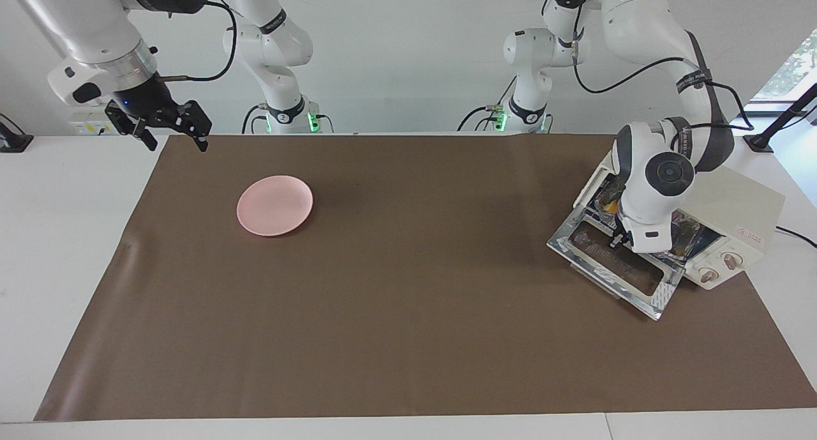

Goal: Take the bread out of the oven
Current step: 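Grasp the foil tray edge with the left gripper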

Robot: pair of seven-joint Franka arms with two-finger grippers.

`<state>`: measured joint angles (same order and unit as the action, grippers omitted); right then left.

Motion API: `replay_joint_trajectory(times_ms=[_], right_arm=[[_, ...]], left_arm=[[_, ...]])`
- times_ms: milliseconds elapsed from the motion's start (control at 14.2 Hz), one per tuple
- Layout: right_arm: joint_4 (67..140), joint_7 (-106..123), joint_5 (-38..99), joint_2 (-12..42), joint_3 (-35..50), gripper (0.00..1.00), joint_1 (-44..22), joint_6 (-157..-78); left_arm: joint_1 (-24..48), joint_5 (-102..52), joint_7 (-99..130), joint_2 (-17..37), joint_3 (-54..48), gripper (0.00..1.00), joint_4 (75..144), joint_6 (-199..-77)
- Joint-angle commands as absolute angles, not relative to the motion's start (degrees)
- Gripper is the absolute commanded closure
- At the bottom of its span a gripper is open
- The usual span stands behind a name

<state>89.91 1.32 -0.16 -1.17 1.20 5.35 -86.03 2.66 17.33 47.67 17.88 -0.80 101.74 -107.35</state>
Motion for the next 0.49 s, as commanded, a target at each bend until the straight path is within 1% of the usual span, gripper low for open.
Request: replay_joint_trajectory(times_ms=[0,70,141,281,351,422], right_arm=[[90.88,2.37,-0.79,-2.37,1.41,0.00,5.36,-85.52],[90.88,2.37,-0.79,-2.29,1.41,0.00,5.36,-85.52],[90.88,2.37,-0.79,-2.37,1.41,0.00,5.36,-85.52],[90.88,2.37,-0.79,-2.29,1.41,0.00,5.36,-85.52],[90.88,2.37,-0.79,-2.37,1.41,0.00,5.36,-85.52],[90.88,2.37,-0.79,-2.37,1.41,0.00,5.36,-85.52]], left_arm=[[1.85,18.54,47.99,16.08,-1.14,0.45,105.38,-109.95],[1.85,18.54,47.90,16.00,-1.14,0.47,105.38,-109.95],[1.76,18.54,47.90,16.08,-1.14,0.57,105.21,-110.04],[1.85,18.54,47.64,16.08,-1.23,0.87,105.03,-110.13],[1.93,18.54,47.64,16.08,-1.23,1.00,104.94,-109.95],[1.93,18.54,47.11,16.17,-1.23,1.00,104.94,-109.86]])
